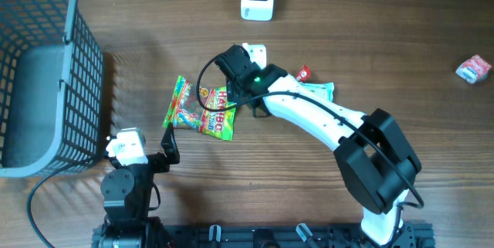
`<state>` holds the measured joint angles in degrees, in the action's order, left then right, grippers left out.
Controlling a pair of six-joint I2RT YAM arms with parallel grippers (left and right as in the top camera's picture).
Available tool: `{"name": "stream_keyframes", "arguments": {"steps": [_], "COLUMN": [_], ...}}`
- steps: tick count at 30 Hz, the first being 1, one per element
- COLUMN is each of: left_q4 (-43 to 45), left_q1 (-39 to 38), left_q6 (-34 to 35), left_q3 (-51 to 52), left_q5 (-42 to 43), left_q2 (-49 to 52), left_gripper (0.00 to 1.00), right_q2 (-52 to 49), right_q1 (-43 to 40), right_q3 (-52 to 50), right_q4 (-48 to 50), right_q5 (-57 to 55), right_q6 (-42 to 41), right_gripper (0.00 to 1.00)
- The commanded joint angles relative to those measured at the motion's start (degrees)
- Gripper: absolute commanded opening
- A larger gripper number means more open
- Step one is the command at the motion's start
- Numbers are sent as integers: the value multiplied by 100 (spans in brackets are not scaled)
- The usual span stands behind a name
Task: Scan the item barcode
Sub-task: 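Lift the jar with the right gripper toward the scanner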
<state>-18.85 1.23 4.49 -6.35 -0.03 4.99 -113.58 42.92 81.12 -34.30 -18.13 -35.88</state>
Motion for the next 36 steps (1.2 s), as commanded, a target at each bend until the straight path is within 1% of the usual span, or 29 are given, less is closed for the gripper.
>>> {"name": "stream_keyframes", "arguments": {"steps": [1, 4, 5, 7, 8, 9, 10, 15, 17, 20, 21, 25, 28, 30, 31, 32, 34, 35, 36], "left_q4": [24, 24, 24, 24, 24, 24, 24, 24, 24, 24, 24, 24, 24, 24, 24, 24, 24, 24, 24], "left_q1": [-22, -22, -22, -22, -22, -22, -22, -22, -22, -22, -22, -22, -22, -22, -22, -22, -22, -22, -22], "left_q6": [-129, -129, -127, -129, -127, -129, -127, -127, -129, -127, -127, -129, -129, -127, -129, -129, -129, -127, -127], "left_q3": [59, 59, 59, 59, 59, 59, 59, 59, 59, 59, 59, 59, 59, 59, 59, 59, 59, 59, 59], "left_q5": [85, 85, 87, 85, 85, 85, 85, 85, 85, 85, 85, 85, 85, 85, 85, 85, 85, 85, 87], "left_q2": [-4, -4, -4, -4, -4, -4, -4, -4, -4, -4, -4, -4, -4, -4, -4, -4, -4, -4, -4], "left_gripper": [100, 100, 100, 100, 100, 100, 100, 100, 100, 100, 100, 100, 100, 100, 100, 100, 100, 100, 100], "right_q2": [-175, -186, -186, -188, -188, -188, -186, -181, -181, -181, -181, -57, 435, 774, 866, 1038, 1169, 1169, 1165], "right_q1": [-15, -15, -15, -15, -13, -13, -13, 0, -4, -4, -4, -4, -52, -212, -282, -435, -638, -667, -680], "right_q3": [-295, -496, -518, -529, -529, -531, -531, -529, -529, -527, -503, -63, 675, 1023, 1084, 1115, 1115, 1115, 1108], "right_q4": [470, 466, 374, 33, -138, -264, -422, -1016, -1010, -428, -356, -798, -1919, -2494, -2634, -2629, -2229, -2046, -1816], "right_q5": [-494, -485, -463, -313, -192, -39, 136, 562, 595, 201, 109, 164, 662, 1508, 1869, 2588, 3056, 3040, 2723], "right_q6": [144, 140, 140, 140, 138, 138, 140, 140, 149, 839, 903, 804, -350, -1838, -2426, -3364, -4579, -4723, -4712], "right_gripper": [76, 76, 80, 90, 93, 98, 100, 100, 100, 100, 100, 100, 100, 100, 100, 100, 100, 99, 100]}}
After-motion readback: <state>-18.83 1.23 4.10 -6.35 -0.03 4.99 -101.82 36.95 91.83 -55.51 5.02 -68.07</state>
